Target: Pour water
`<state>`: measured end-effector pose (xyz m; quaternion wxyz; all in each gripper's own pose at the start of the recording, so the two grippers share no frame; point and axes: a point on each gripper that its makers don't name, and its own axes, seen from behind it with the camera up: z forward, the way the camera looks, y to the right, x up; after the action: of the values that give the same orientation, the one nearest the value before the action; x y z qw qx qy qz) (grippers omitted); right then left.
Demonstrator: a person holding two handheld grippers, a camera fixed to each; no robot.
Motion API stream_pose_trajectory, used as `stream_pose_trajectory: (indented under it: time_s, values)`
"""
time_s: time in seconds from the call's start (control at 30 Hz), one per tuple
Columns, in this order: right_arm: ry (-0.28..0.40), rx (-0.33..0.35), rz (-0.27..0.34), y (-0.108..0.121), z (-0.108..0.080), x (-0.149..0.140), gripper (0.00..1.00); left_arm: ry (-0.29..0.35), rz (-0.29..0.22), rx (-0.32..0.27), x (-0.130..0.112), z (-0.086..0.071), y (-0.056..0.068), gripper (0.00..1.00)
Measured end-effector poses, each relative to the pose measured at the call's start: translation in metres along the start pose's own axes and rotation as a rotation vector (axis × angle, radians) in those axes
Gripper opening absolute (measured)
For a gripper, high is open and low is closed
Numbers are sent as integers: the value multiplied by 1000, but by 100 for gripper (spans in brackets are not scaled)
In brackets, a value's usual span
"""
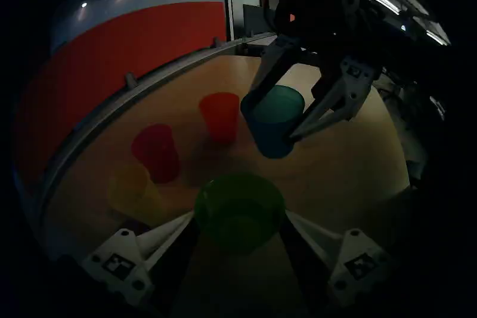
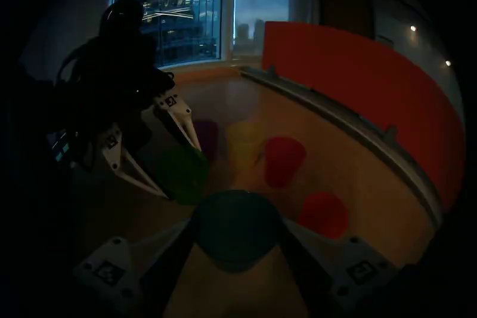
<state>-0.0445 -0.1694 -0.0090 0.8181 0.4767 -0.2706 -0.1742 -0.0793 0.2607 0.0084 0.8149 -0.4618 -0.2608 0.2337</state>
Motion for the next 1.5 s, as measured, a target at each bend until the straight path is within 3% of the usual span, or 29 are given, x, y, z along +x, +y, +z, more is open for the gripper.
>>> stream_pose_trajectory:
  time_s: [0.6, 1.5]
  values:
    - [-33, 3, -10, -3, 13, -17, 96, -13, -10, -14, -13, 12, 5, 88]
    - [-53, 4, -27, -10, 22, -28, 97, -18, -41, -21, -21, 11, 4, 89]
